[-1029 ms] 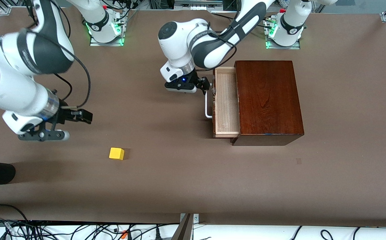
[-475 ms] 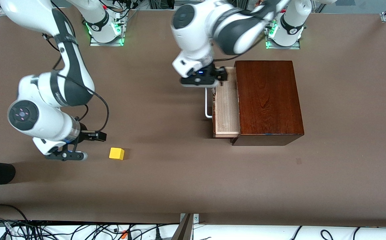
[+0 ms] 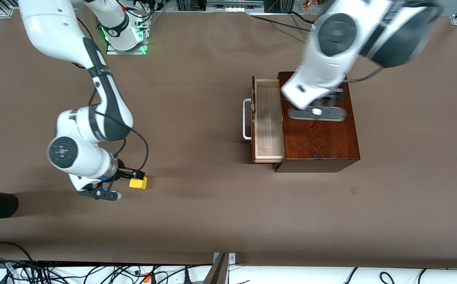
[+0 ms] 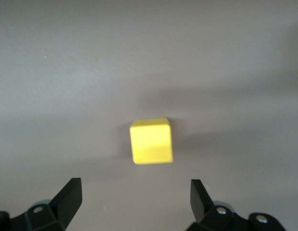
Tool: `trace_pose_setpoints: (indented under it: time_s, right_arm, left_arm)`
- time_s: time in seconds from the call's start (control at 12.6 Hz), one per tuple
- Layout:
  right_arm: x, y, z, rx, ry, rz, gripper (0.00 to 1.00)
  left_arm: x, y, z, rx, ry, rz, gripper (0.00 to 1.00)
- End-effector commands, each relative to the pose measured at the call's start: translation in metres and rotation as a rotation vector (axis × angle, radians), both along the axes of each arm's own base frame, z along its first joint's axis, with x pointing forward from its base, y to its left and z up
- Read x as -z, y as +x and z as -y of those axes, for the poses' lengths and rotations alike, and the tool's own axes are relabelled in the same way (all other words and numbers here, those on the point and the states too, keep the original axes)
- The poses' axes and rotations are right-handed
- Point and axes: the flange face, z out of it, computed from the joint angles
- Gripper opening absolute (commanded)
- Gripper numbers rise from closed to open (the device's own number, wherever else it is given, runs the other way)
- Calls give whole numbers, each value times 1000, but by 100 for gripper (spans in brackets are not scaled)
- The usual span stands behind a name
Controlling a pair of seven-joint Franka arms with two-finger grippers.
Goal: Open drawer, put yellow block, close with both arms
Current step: 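Lower the right gripper to the yellow cube while the left gripper withdraws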
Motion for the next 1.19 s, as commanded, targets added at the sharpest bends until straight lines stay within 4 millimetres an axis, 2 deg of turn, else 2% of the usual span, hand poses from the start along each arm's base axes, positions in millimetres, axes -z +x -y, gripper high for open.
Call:
trace_pose_setpoints:
  time_s: [0.0, 0.08, 0.24, 0.55, 0.71, 0.87, 1.03, 1.11]
  right_arm:
    - [24, 8, -14, 38, 11, 41, 100]
    - [33, 9, -11, 41, 7, 39, 100]
    - [42, 10, -10, 31, 2, 49, 100]
    - [58, 13, -3, -14, -63, 65, 100]
    - [70, 9, -1, -16, -64, 70, 100]
    - [83, 4, -4, -27, -70, 70, 100]
    - [95, 1, 0, -39, -73, 71, 100]
    - [97, 1, 1, -50, -74, 71, 99]
  left_arm:
    - [-31, 9, -69, 40, -71, -47, 100]
    - [-43, 9, -91, 65, -100, -42, 100]
    - [-55, 15, -146, 54, -125, -27, 100]
    - [-75, 2, -220, -1, -168, 75, 100]
    - [-83, -11, -246, -43, -165, 174, 100]
    - [-86, -29, -248, -30, -153, 181, 100]
    - [-85, -31, -250, -7, -152, 174, 100]
    - [-86, -32, -261, -21, -154, 173, 100]
